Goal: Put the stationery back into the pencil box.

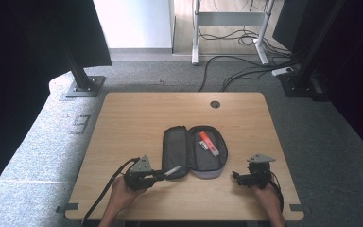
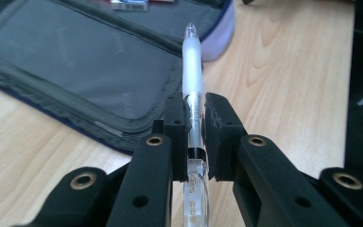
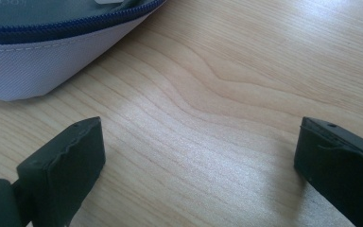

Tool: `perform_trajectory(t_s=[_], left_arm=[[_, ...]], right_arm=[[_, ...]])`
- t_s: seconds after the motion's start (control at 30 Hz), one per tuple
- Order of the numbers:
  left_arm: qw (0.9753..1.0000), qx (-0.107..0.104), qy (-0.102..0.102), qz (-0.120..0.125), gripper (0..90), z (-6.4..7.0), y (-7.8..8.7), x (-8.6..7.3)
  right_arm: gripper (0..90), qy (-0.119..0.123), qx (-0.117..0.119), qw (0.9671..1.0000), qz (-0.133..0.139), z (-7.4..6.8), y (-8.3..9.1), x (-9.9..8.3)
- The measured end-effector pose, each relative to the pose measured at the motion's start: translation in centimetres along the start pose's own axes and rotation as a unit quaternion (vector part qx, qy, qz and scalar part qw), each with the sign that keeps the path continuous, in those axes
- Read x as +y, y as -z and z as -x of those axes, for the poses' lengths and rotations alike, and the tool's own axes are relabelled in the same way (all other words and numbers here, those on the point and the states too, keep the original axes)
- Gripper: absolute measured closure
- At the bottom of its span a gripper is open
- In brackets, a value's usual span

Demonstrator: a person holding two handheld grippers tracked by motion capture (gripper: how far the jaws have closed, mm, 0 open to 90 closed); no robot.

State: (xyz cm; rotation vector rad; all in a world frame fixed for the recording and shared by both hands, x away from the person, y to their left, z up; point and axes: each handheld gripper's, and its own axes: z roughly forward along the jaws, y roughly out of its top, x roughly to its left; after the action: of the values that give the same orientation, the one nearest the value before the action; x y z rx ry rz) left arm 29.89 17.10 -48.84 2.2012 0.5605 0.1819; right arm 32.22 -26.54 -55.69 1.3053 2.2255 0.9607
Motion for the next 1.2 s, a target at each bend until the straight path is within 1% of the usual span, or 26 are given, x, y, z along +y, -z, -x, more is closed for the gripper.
perform_trajectory(t_s=[0.13, 0.27, 0.4, 0.67, 0.77, 0.83, 0.9, 1.0, 1.03, 1.1, 1.13, 1.17, 1.2], left_arm=[[0.9998, 0.018, 0.004, -0.002, 80.3, -0.3, 0.0, 0.4], [0.9994, 0.030, 0.018, 0.002, 80.2, -0.9, -0.1, 0.5], [0.9990, 0.037, 0.024, 0.001, 80.2, -1.3, -0.2, 0.6], [0.9988, 0.041, 0.029, 0.003, 80.3, -1.6, -0.6, 1.4], [0.9987, 0.038, 0.032, 0.010, 80.2, -1.7, -0.8, 1.8], [0.9986, 0.043, 0.029, 0.006, 80.2, -1.7, -1.0, 2.2], [0.9987, 0.043, 0.025, 0.005, 80.2, -1.8, -1.3, 2.7], [0.9988, 0.040, 0.027, 0.007, 80.2, -2.0, -1.5, 3.1], [0.9987, 0.043, 0.026, 0.006, 80.2, -2.0, -1.7, 3.3], [0.9989, 0.042, 0.023, 0.003, 80.2, -2.1, -2.0, 3.7], [0.9988, 0.041, 0.024, 0.007, 80.2, -2.2, -2.2, 3.9], [0.9989, 0.039, 0.026, 0.007, 80.2, -2.3, -2.3, 4.0], [0.9988, 0.041, 0.025, 0.006, 80.2, -2.4, -2.5, 4.3]], right_arm=[[2.1, 0.000, 0.000, 1.0000, 0.000, 0.0, 0.0, 0.0], [2.2, 0.000, 0.000, 1.0000, 0.000, 0.0, 0.0, 0.0], [2.2, 0.000, 0.000, 1.0000, 0.000, 0.0, 0.0, 0.0], [2.1, 0.000, 0.000, 1.0000, 0.000, 0.0, 0.0, 0.0], [2.1, 0.000, 0.000, 1.0000, 0.000, 0.0, 0.0, 0.0], [2.1, 0.000, 0.000, 1.0000, 0.000, 0.0, 0.0, 0.0], [2.1, 0.000, 0.000, 1.0000, 0.000, 0.0, 0.0, 0.0], [2.1, 0.000, 0.000, 1.0000, 0.000, 0.0, 0.0, 0.0], [2.1, 0.000, 0.000, 1.0000, 0.000, 0.0, 0.0, 0.0], [2.1, 0.000, 0.000, 1.0000, 0.000, 0.0, 0.0, 0.0], [2.1, 0.000, 0.000, 1.0000, 0.000, 0.0, 0.0, 0.0], [2.1, 0.000, 0.000, 1.0000, 0.000, 0.0, 0.0, 0.0], [2.1, 0.000, 0.000, 1.0000, 0.000, 0.0, 0.0, 0.0]])
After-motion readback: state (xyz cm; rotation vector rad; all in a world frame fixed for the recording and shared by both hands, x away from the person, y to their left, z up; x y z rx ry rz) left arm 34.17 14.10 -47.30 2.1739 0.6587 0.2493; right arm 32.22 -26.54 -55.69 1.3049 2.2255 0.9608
